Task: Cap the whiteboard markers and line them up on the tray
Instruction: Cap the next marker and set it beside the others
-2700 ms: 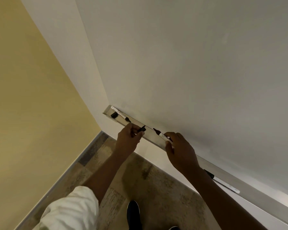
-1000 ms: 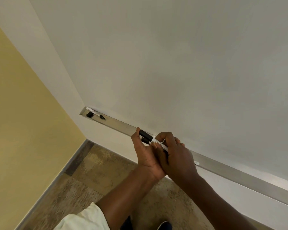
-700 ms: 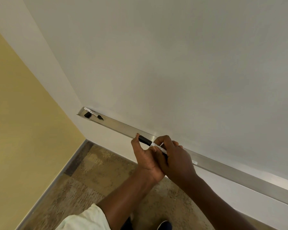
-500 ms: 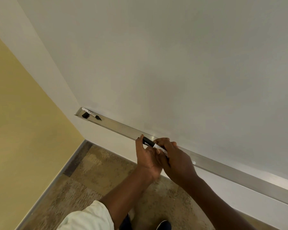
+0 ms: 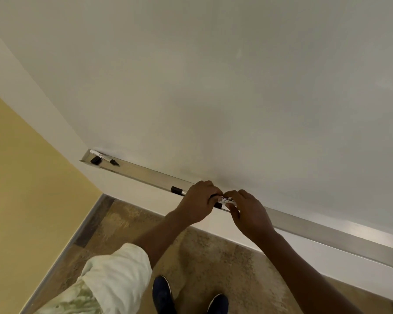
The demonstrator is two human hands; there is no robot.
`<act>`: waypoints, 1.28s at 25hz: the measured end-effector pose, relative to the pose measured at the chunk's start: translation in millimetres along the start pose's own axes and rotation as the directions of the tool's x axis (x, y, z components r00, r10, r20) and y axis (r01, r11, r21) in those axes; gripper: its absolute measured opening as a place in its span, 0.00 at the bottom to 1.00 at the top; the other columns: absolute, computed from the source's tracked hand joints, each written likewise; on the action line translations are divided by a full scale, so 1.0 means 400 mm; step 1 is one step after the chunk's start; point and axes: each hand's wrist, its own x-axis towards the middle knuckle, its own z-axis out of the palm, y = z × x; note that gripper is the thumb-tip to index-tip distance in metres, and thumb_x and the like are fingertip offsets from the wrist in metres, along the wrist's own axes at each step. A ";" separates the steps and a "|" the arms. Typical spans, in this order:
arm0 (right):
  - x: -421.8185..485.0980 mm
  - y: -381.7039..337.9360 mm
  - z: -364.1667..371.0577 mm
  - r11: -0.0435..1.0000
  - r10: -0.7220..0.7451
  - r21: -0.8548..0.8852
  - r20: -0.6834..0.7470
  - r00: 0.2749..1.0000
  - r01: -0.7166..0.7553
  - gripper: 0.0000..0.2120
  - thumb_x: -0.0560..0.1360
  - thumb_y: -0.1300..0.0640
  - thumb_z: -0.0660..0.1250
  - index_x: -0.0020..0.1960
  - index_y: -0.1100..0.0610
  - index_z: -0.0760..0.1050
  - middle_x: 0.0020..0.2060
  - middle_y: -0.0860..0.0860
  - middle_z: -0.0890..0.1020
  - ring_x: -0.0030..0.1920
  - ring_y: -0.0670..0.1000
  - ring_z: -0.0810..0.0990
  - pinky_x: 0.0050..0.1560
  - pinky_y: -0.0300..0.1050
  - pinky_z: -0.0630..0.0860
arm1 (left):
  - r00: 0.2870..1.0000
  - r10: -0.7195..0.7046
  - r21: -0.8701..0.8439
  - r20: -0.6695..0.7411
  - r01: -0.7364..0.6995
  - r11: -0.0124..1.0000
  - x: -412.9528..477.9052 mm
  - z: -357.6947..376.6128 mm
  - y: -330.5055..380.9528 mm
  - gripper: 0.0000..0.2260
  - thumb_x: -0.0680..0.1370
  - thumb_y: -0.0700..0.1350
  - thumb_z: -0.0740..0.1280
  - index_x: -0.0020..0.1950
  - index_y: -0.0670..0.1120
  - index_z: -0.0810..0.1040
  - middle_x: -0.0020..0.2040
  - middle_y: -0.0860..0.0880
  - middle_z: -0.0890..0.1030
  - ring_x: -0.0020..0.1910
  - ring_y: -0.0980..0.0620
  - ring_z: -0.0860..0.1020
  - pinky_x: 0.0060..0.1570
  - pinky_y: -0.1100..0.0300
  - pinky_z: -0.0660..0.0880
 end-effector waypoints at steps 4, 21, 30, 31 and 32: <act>-0.013 0.055 0.023 0.994 0.081 0.084 -0.055 0.995 -0.077 0.16 0.77 0.60 0.69 0.63 0.54 0.75 0.55 0.53 0.82 0.51 0.54 0.81 0.46 0.45 0.78 | 0.988 0.093 0.212 0.127 -0.118 0.970 0.063 0.030 -0.002 0.09 0.79 0.41 0.64 0.54 0.43 0.82 0.48 0.44 0.78 0.46 0.45 0.75 0.46 0.50 0.73; -0.213 0.226 0.142 0.936 0.343 -0.097 0.029 0.939 -0.339 0.37 0.79 0.43 0.63 0.80 0.56 0.51 0.80 0.55 0.52 0.80 0.55 0.48 0.79 0.55 0.54 | 0.993 0.040 0.367 0.112 -0.078 0.927 0.071 0.149 -0.009 0.07 0.73 0.35 0.64 0.48 0.41 0.80 0.48 0.43 0.77 0.48 0.42 0.74 0.44 0.50 0.75; -0.224 0.245 0.161 0.936 0.320 -0.171 0.047 0.946 -0.308 0.38 0.79 0.41 0.60 0.80 0.55 0.47 0.81 0.54 0.45 0.80 0.55 0.43 0.78 0.52 0.46 | 0.986 0.006 0.415 0.167 -0.076 0.906 0.058 0.170 -0.009 0.16 0.72 0.35 0.61 0.58 0.44 0.79 0.53 0.43 0.74 0.54 0.42 0.73 0.49 0.48 0.75; -0.224 0.246 0.162 0.936 0.318 -0.174 0.049 0.947 -0.306 0.38 0.79 0.41 0.60 0.80 0.55 0.47 0.81 0.54 0.45 0.80 0.55 0.43 0.78 0.52 0.46 | 0.985 0.007 0.424 0.170 -0.080 0.902 0.056 0.171 -0.011 0.17 0.73 0.36 0.61 0.60 0.45 0.78 0.54 0.44 0.74 0.55 0.42 0.73 0.50 0.48 0.75; -0.224 0.247 0.163 0.936 0.317 -0.176 0.052 0.947 -0.304 0.38 0.79 0.41 0.60 0.80 0.55 0.47 0.81 0.54 0.45 0.80 0.55 0.43 0.78 0.52 0.46 | 0.986 0.008 0.432 0.169 -0.081 0.898 0.054 0.172 -0.013 0.17 0.73 0.36 0.61 0.61 0.46 0.77 0.55 0.44 0.74 0.56 0.43 0.73 0.52 0.49 0.74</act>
